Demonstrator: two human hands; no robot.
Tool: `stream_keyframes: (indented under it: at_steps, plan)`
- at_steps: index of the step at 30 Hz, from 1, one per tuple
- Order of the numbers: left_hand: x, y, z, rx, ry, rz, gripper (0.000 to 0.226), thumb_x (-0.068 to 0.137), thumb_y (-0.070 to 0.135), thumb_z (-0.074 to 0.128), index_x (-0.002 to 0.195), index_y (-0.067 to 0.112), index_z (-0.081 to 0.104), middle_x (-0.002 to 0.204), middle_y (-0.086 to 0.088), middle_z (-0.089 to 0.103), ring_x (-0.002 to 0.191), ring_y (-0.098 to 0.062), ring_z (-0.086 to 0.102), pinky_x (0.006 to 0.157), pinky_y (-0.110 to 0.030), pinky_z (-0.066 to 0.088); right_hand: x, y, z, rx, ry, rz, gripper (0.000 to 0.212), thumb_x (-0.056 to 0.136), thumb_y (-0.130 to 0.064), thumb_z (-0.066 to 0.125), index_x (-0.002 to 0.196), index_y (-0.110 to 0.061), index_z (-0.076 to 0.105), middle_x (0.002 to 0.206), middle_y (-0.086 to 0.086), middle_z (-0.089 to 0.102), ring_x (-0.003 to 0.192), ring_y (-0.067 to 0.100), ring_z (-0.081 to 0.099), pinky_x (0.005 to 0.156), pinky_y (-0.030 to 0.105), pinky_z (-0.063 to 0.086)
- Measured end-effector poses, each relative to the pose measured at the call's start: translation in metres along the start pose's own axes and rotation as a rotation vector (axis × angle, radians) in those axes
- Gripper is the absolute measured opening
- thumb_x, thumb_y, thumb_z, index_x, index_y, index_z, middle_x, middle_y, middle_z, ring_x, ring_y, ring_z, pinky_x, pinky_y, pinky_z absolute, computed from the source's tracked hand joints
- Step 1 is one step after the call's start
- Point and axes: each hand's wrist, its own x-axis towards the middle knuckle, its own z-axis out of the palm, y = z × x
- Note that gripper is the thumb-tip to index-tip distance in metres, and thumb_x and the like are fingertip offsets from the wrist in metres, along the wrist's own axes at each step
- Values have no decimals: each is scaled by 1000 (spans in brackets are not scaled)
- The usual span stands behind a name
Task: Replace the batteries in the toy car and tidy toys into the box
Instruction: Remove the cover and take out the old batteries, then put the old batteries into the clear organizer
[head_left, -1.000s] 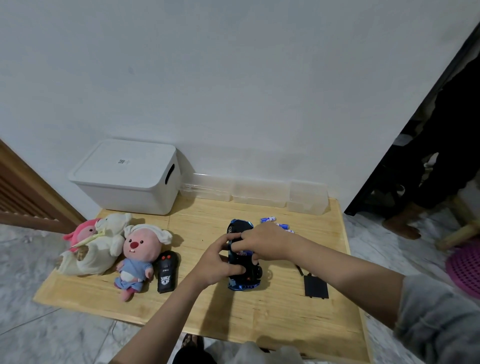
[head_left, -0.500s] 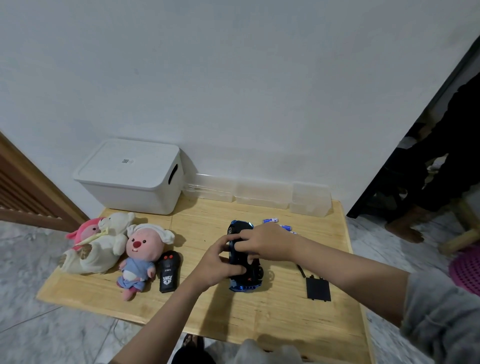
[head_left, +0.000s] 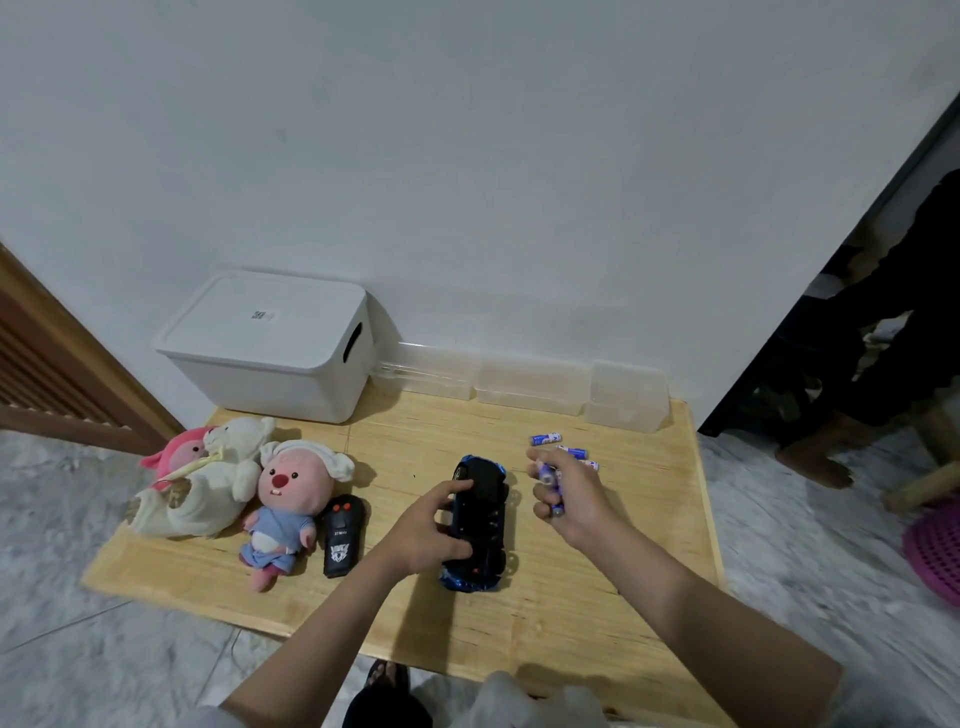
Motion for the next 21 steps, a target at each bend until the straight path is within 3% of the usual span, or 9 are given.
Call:
stream_keyframes:
  at_steps: [3, 6, 10, 12, 15, 17, 19, 21]
  plan:
    - [2, -1, -1, -6, 6, -33, 75, 73, -7, 67, 133, 31, 43, 118, -3, 47, 90, -23, 63, 67, -26, 54, 2, 4, -12, 347, 7, 180, 18, 89, -20, 42, 88, -14, 59, 60, -3, 49, 34, 7, 32, 34, 15, 24]
    - [6, 5, 0, 36, -12, -52, 74, 75, -7, 63, 136, 29, 39, 115, -3, 49, 101, -25, 59, 75, -29, 54, 2, 3, -16, 386, 21, 175, 14, 86, -20, 45, 79, -15, 56, 58, -1, 52, 40, 10, 46, 36, 15, 35]
    - [13, 11, -1, 245, -21, -103, 81, 70, 5, 62, 140, 32, 32, 122, -6, 47, 93, -23, 58, 69, -27, 51, 5, -7, -19, 397, 22, 157, 19, 86, -28, 53, 73, -14, 52, 58, -1, 54, 47, 13, 55, 40, 20, 46]
    - [16, 14, 1, 390, 27, -135, 79, 67, 18, 62, 139, 35, 32, 129, -11, 40, 110, -31, 50, 88, -37, 50, 10, -14, -21, 356, 53, 146, 29, 87, -39, 61, 70, -17, 50, 55, -3, 52, 48, 11, 52, 41, 19, 46]
    - [21, 26, 10, 465, 193, -109, 66, 78, 20, 60, 139, 27, 35, 138, -13, 30, 131, -34, 27, 106, -41, 35, 16, -25, -26, 143, 139, 130, 29, 84, -44, 66, 80, -18, 54, 53, -4, 44, 42, 9, 41, 38, 18, 34]
    - [27, 39, 18, 446, 289, -30, 60, 81, 19, 59, 137, 23, 38, 141, -13, 29, 133, -33, 22, 107, -39, 32, 23, -32, -32, -81, 207, 14, 31, 86, -43, 64, 79, -16, 53, 55, -1, 41, 43, 12, 35, 40, 21, 27]
    - [38, 51, 26, 427, 322, 47, 56, 83, 19, 59, 136, 21, 39, 141, -11, 30, 133, -29, 22, 103, -35, 33, 30, -40, -42, -357, 268, -199, 42, 85, -47, 63, 66, -16, 43, 55, 2, 41, 44, 16, 35, 42, 23, 27]
    - [55, 64, 36, 425, 317, 107, 55, 85, 20, 60, 136, 21, 40, 142, -10, 31, 133, -27, 24, 100, -31, 35, 36, -50, -56, -679, 312, -402, 46, 84, -51, 61, 62, -16, 40, 59, 3, 48, 52, 20, 46, 49, 27, 34]
